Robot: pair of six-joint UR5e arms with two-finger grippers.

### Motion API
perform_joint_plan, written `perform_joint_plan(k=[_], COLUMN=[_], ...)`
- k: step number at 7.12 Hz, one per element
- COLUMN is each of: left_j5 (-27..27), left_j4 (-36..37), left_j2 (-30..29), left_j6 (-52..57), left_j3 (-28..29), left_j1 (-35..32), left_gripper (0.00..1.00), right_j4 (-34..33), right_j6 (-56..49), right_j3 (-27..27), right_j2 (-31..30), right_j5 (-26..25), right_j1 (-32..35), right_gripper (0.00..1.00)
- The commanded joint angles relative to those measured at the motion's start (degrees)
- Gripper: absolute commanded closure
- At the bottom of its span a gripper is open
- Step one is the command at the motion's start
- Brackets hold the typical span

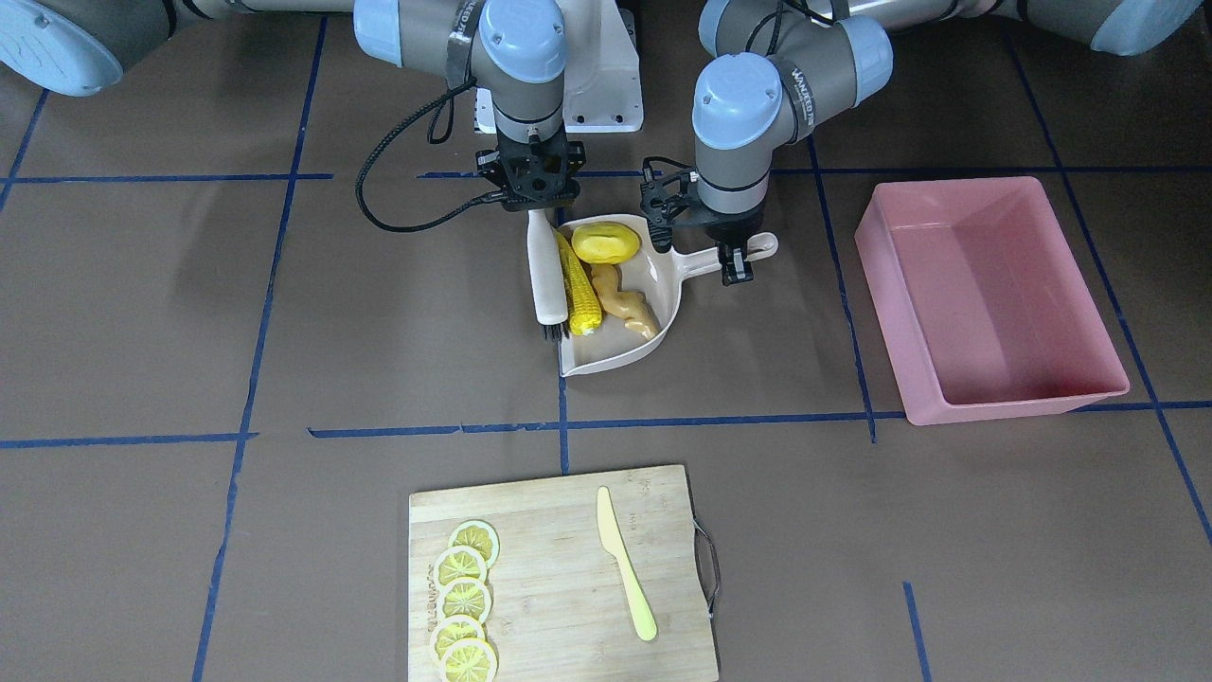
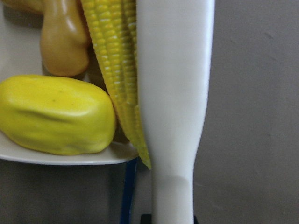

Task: Sweep and dump trash into bin
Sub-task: 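Push the items fully into the dustpan with the brush, then lift the brush away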

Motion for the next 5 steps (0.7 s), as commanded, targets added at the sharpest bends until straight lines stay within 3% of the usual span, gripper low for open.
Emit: perform_joint_plan(k=[1,5], left_j5=[0.02,-0.33], left_j4=[-0.01,-2.11], left_j2=[0.04,0.39], left_j6=[0.0,0.0], left_j3=[0.0,0.0], left_j1=[0.01,0.1], left_gripper=[1.0,1.0], right_j4=[2.33,3.58], right_j6=[0.36,1.86], right_j3=[-3.38,-3.84], right_j2=[1.35,2.59], right_j5=[-0.14,0.12], right_j1=[-0.58,-0.5], right_gripper=[1.0,1.0])
